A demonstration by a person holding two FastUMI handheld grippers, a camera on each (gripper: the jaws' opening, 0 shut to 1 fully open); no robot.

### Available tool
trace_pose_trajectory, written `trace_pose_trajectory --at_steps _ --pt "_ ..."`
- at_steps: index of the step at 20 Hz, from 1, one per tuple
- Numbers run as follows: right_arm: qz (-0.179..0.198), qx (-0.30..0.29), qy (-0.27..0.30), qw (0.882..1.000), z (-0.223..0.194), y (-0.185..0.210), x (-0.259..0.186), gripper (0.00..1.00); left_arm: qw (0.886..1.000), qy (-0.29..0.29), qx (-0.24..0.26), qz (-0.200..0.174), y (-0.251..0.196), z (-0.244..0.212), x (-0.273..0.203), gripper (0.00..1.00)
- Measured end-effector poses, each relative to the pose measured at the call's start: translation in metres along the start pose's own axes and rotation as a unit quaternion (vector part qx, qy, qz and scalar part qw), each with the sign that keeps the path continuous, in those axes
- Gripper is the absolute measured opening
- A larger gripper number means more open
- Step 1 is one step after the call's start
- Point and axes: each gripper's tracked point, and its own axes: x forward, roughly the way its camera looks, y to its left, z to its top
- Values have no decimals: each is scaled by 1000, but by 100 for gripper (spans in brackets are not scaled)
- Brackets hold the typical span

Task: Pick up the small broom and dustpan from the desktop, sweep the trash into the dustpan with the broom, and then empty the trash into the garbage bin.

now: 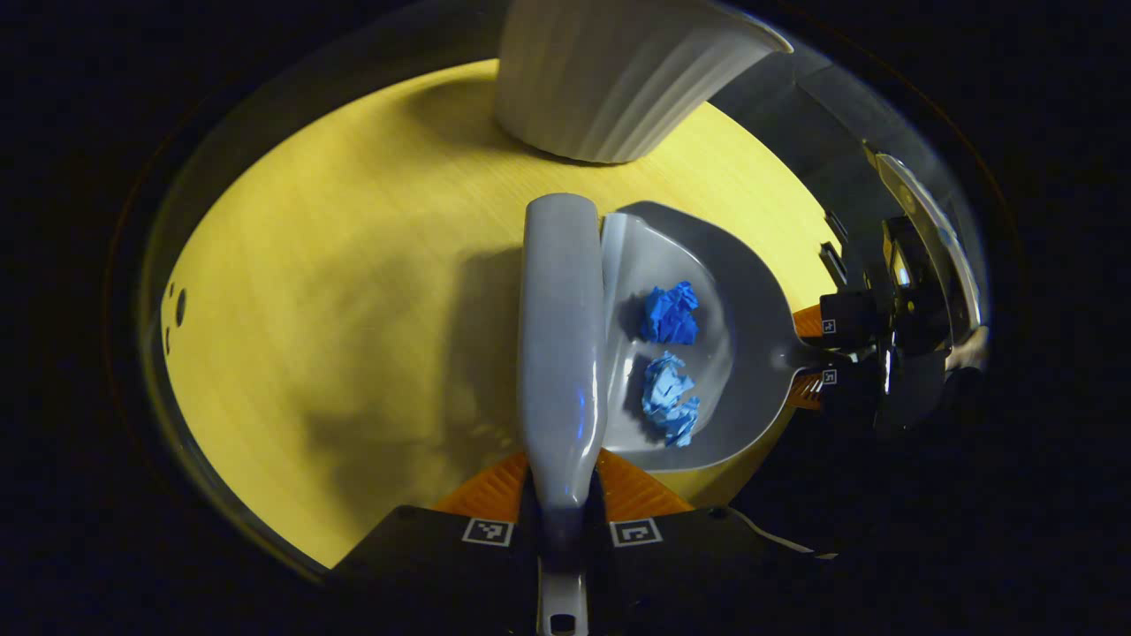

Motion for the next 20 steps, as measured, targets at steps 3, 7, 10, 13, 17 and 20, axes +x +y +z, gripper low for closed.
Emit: trace_pose_trajectory --at_steps 3,7,10,13,17,20 --pt "4 -2 -8 1000 6 -5 -7 34 998 -35 -53 28 15 -30 -15 25" --pt "0 -17 -5 1000 12 -9 -15 34 989 -69 -117 55 33 -90 3 25" --pt "-16 -36 2 999 18 -8 -22 34 984 -80 -148 57 47 -136 30 25" --pt "-14 -37 9 999 17 -10 -14 34 982 -86 -160 58 61 -169 72 25" --pt "-20 -18 12 1000 15 -7 -17 34 980 -96 -164 51 85 -212 127 25" --pt "-24 -8 11 1000 15 -2 -18 34 981 -102 -156 52 95 -219 126 25"
